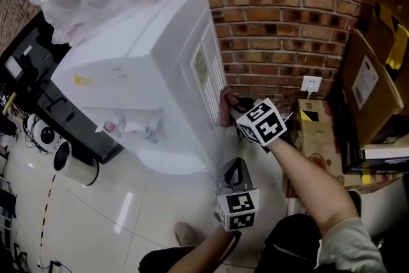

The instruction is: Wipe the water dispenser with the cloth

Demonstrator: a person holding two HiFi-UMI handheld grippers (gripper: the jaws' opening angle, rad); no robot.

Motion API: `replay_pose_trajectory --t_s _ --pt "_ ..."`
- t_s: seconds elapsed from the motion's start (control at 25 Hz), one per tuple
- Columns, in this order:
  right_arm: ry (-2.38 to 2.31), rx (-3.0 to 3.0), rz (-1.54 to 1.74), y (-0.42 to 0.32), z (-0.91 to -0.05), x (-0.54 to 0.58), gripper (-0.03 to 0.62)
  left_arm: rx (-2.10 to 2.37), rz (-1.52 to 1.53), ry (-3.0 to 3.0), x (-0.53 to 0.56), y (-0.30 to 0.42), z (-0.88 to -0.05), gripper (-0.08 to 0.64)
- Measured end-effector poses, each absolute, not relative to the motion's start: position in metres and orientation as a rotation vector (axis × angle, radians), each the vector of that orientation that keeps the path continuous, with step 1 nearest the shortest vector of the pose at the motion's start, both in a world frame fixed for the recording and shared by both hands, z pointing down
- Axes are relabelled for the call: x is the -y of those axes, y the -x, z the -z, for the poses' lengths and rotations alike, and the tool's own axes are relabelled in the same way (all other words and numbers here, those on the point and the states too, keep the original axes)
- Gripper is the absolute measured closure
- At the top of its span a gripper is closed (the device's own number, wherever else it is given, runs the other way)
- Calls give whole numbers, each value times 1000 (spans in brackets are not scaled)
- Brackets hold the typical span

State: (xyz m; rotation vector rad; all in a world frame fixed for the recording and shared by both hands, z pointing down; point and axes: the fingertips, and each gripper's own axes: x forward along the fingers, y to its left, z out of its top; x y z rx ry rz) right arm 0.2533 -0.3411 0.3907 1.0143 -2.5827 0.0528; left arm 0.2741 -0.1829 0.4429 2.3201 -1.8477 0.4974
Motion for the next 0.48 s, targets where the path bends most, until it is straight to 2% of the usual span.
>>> replay_pose_trajectory --t_s 0.48 --pt "-957 2455 -299 -256 -531 339 511 1773 -673 -2327 180 -282 -534 560"
